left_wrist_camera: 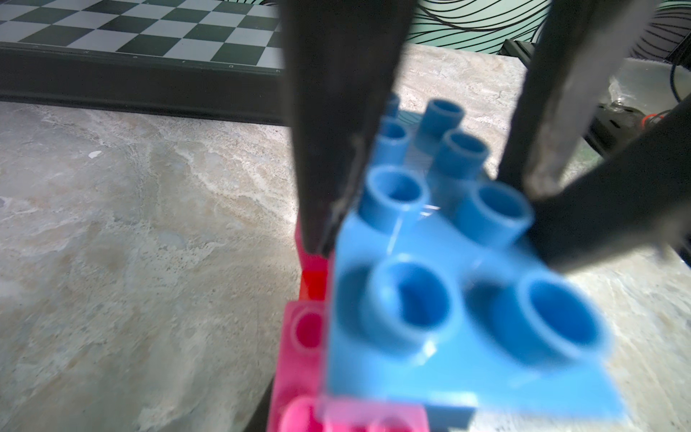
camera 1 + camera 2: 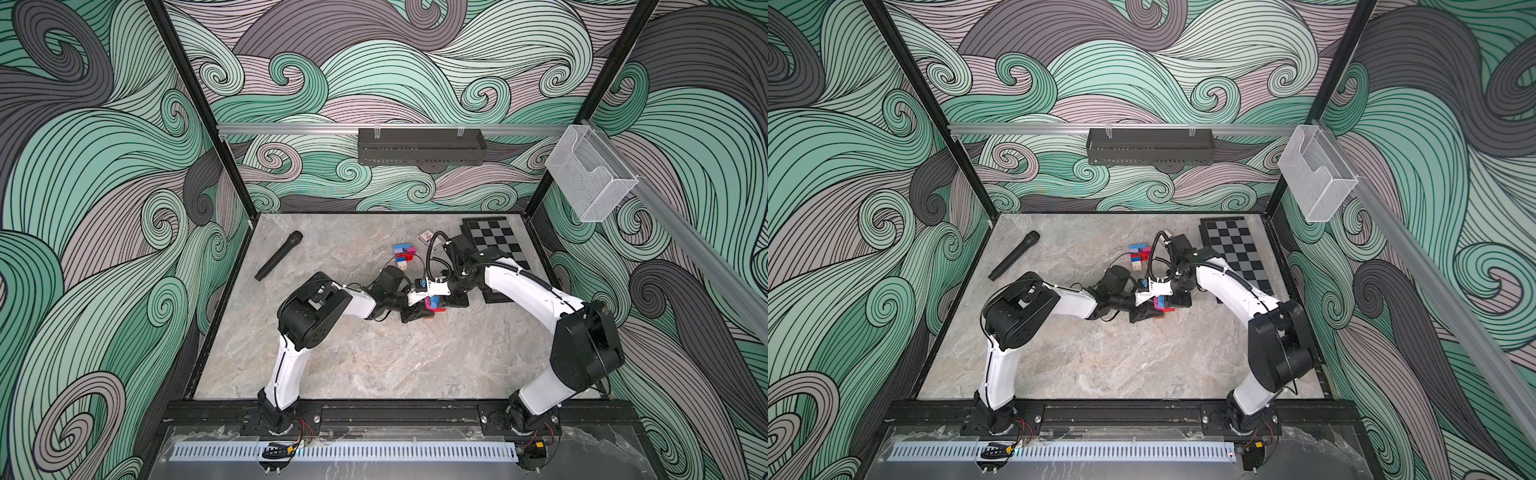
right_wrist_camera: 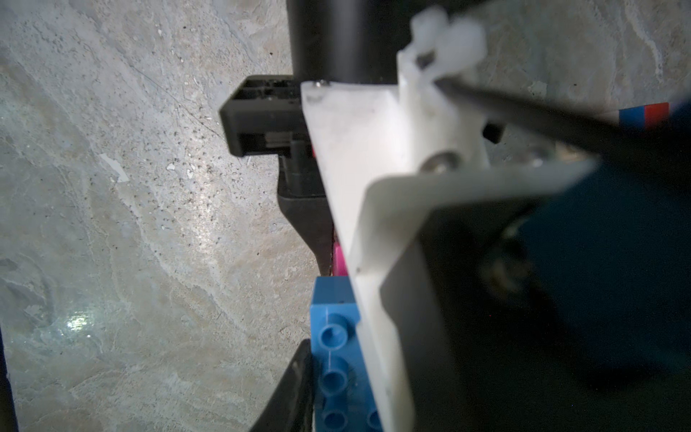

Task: Assemble the letter p with lego
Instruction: Assemble the lego brick with the lego brick.

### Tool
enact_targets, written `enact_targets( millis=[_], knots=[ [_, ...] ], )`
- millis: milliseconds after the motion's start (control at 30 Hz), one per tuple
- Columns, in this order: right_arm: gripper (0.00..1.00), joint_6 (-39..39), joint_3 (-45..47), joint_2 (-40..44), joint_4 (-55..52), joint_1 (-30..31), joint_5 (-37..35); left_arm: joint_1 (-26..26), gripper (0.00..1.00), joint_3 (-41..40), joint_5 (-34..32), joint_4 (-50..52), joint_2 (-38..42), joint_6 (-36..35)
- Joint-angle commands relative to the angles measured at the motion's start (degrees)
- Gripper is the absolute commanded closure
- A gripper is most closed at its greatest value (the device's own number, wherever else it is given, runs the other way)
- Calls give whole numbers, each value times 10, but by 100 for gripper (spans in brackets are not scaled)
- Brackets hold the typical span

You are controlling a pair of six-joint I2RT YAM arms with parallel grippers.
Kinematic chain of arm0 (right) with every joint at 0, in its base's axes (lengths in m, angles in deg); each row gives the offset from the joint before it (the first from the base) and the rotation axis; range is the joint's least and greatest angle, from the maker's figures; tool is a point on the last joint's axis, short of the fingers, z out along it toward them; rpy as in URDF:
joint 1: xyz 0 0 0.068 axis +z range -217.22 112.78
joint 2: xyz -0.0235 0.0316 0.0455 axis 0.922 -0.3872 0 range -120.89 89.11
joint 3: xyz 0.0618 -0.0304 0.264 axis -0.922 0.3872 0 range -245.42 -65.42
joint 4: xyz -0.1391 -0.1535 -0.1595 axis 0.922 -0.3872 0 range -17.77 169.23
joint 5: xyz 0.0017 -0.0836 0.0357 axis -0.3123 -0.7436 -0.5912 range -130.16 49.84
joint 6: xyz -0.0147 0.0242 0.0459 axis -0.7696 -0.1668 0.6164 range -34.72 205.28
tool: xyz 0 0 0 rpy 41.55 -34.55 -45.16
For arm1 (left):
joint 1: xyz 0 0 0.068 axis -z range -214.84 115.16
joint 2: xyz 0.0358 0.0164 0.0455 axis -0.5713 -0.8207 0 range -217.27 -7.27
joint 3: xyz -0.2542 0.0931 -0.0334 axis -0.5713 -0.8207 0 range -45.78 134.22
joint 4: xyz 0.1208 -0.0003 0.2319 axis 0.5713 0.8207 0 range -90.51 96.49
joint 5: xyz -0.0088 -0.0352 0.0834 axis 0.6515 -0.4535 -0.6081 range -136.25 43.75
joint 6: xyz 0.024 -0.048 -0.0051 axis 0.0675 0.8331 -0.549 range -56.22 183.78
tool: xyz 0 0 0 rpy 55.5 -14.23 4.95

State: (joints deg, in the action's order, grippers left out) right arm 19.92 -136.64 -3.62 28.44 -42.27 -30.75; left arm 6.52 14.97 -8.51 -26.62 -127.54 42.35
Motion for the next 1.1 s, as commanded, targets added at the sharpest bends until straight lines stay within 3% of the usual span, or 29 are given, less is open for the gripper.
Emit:
enact_targets(
  millis=[0,500,1067],
  knots=[
    [73,2,-13,-2,28,14,66,-2,100,-34,-72,143,-65,6],
    [73,10,6,57,57,-35,113,-3,100,-52,-81,87,-78,21],
    [73,1,-8,1,64,-31,114,-3,100,-43,-81,99,-84,20]
  ],
)
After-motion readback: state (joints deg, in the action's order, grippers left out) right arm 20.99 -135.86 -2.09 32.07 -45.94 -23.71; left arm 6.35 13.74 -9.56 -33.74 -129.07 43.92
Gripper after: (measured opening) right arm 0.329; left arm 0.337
